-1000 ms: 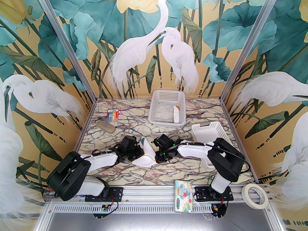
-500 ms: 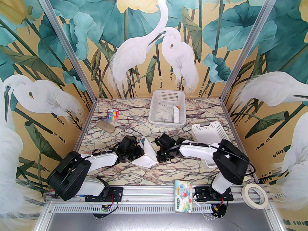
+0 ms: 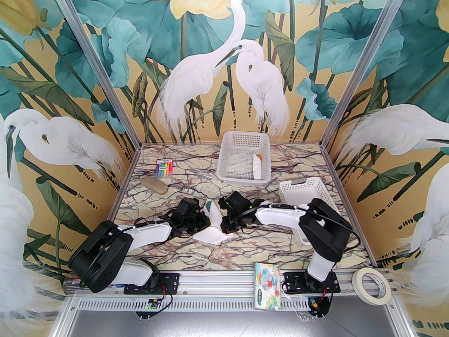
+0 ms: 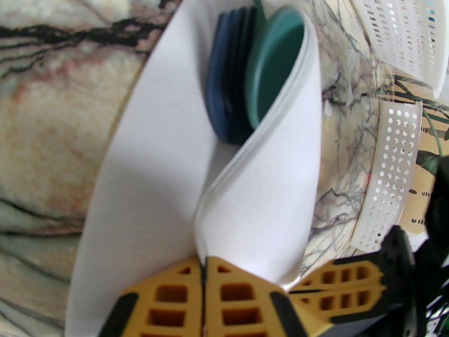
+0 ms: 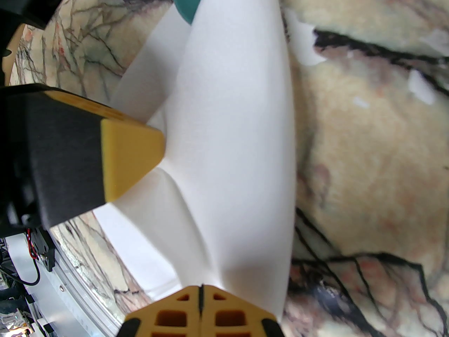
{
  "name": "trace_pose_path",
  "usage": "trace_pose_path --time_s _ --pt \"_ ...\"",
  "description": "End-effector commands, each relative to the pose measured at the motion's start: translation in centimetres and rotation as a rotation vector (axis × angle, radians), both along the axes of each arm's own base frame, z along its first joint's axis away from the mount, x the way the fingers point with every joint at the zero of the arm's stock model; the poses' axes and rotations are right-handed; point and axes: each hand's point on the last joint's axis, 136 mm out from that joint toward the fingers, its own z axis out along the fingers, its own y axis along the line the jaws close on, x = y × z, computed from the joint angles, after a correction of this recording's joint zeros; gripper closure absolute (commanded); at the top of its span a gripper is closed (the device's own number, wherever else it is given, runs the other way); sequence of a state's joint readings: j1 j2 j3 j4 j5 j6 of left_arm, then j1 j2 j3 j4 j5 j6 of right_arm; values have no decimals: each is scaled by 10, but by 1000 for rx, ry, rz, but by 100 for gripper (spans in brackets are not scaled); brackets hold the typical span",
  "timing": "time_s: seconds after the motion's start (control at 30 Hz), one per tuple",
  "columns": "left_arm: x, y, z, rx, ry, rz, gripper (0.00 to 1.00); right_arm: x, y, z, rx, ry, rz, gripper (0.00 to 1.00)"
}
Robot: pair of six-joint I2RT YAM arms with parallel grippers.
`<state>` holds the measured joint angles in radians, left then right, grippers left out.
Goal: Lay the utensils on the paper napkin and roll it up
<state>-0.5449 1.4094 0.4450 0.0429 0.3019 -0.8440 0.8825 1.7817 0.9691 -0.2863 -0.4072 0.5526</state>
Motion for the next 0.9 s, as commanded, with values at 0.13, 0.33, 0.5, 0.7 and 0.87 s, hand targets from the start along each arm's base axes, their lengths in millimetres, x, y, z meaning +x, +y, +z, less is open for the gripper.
trace_pose_path --time_s 0.13,0.33,0.5,0.7,0.87 --pt "0 -2 11 -36 -28 -9 83 -5 6 -8 1 28 4 100" --pt "3 -1 35 -46 -72 -2 69 -9 -3 -17 -33 35 -3 100" --pt "-9 18 35 27 -48 33 54 -8 -2 -15 -27 31 -7 100" --pt "-24 17 31 -27 -16 25 51 -7 0 -15 -24 31 -9 100" --pt "-26 8 29 -73 4 3 48 -6 0 -15 -24 28 -13 100"
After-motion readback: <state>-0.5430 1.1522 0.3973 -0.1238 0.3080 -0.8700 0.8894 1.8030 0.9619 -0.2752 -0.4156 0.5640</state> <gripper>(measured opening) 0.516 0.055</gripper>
